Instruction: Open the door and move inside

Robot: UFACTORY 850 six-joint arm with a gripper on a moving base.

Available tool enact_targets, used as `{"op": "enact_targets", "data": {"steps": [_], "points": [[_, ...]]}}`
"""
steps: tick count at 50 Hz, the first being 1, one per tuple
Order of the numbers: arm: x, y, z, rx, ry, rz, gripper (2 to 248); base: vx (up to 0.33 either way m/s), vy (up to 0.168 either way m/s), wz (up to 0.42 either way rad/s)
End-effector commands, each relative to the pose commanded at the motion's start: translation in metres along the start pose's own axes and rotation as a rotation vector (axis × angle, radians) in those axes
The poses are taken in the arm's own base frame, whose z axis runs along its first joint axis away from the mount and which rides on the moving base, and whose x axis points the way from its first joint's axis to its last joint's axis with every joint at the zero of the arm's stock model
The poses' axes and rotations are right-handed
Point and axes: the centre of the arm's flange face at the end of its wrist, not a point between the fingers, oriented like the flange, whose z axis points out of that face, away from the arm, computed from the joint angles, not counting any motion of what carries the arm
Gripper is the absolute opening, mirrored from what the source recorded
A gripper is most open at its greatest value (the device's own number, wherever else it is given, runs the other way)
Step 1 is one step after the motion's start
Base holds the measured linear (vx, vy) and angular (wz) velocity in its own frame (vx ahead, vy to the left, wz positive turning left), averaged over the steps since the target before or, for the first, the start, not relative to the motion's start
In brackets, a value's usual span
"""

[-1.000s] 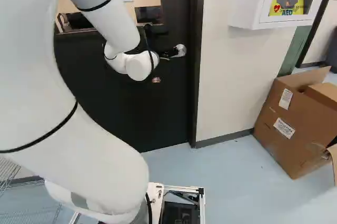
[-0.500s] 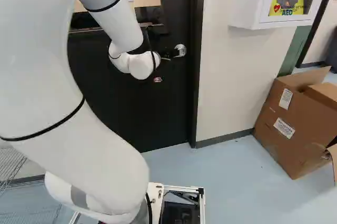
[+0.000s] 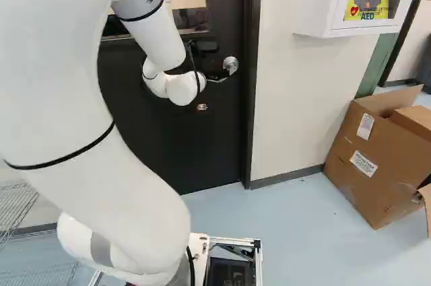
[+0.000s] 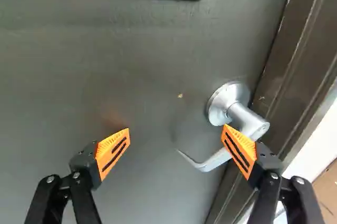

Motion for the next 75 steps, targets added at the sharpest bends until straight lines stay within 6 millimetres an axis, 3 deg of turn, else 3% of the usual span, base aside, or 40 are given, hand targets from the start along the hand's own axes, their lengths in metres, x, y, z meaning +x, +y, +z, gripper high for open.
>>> {"op": "enact_targets", "data": {"steps": [40,75], "points": [[-0.04,0.0,0.011,0.0,-0.089,0.001,247,0.0,0.0,0.0],[-0.037,0.006,0.075,-0.194,-0.079,0.174,247,0.0,0.0,0.0]]}}
